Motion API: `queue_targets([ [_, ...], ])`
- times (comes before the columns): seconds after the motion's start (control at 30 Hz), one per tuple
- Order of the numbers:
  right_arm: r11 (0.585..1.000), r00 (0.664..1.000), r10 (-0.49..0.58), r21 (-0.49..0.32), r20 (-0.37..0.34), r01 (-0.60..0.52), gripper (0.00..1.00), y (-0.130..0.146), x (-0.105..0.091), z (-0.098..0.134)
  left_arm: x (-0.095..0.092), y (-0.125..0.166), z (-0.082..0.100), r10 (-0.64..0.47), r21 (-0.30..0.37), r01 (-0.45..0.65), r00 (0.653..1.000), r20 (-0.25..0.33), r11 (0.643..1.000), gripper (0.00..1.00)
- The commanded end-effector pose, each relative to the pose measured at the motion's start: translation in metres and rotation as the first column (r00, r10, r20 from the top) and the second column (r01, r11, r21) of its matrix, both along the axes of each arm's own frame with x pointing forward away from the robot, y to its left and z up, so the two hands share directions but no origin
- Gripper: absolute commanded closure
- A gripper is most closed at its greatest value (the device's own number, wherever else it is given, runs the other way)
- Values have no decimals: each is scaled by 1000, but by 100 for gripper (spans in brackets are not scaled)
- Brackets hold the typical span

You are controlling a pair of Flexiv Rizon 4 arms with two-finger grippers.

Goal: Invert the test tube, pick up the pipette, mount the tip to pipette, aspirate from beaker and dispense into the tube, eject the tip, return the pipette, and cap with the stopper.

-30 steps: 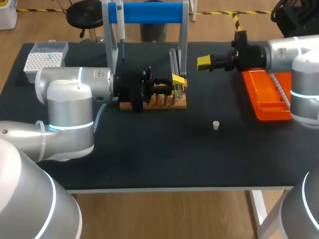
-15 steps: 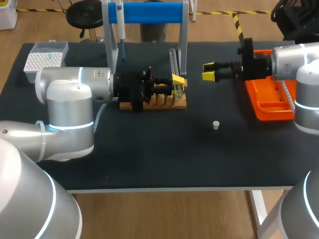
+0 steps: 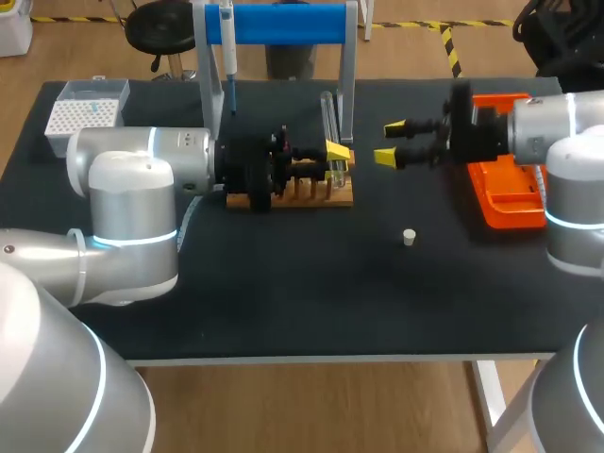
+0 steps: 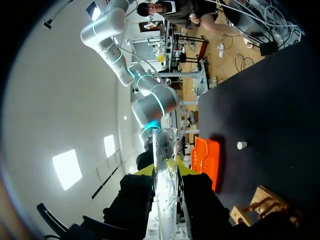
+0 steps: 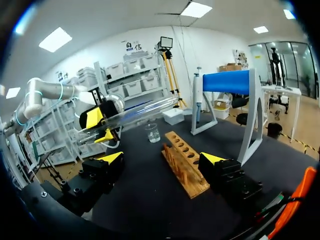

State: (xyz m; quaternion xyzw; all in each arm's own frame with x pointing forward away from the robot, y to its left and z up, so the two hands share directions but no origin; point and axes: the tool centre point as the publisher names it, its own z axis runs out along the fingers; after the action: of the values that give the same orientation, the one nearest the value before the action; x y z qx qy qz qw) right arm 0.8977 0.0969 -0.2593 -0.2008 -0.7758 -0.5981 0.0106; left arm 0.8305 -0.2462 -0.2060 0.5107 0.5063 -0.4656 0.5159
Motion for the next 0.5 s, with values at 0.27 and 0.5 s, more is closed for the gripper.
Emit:
queue_targets([
  [0.27,1000,1000,-27,-1,9,27,0,1,-6,-2,0,0,-1,0,-2,0,1000,3,1000,100],
  [0.5,1000,1000,-27,-1,9,27,0,1,-6,-2,7,6,14,-58,31,68,965,-256,997,100],
])
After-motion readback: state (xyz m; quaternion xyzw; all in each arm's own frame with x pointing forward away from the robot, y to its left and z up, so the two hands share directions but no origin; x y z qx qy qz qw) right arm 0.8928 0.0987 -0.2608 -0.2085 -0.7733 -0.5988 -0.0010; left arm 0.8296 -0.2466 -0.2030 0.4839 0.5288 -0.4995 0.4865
